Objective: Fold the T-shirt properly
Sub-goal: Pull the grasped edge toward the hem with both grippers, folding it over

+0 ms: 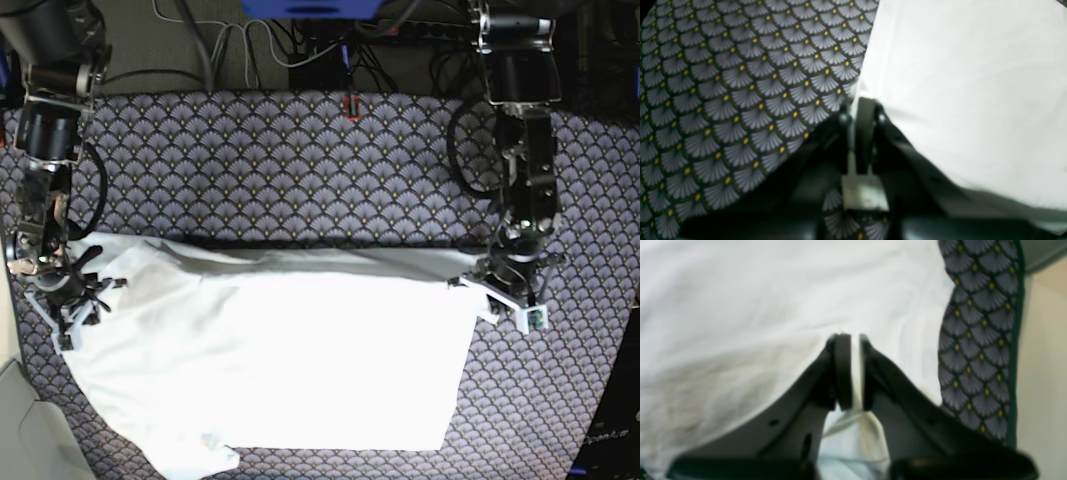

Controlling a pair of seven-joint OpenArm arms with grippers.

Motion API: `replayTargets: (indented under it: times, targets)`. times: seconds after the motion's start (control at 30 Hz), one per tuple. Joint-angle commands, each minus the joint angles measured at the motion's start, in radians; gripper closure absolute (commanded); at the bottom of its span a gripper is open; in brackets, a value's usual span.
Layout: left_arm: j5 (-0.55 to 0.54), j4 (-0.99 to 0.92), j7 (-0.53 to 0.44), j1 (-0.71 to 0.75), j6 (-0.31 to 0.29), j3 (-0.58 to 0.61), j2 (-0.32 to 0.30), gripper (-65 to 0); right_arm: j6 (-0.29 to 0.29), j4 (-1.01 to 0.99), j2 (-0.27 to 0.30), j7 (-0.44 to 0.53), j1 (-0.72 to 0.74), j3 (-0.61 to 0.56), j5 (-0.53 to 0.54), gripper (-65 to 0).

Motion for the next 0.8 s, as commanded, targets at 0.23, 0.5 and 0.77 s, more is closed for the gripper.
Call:
replayTargets:
  times: [0.23,0.5,0.77]
  targets:
    - [0.000,0.018,-0.024,-0.017,-0.004,0.049,-0.006,-0.5,-0.003,0.020,0.017,0.019,0.010,-0.004,0.010,-32.1]
    - [0.000,0.018,-0.024,-0.017,-0.004,0.048,-0.006,-0.5,-0.003,0.018,0.019,0.019,0.006,-0.004,0.010,-33.7]
    - [0.000,0.018,-0.024,-0.017,-0.004,0.046,-0.006,-0.5,-0.003,0.014,0.017,0.025,-0.044,-0.004,0.010,-33.7]
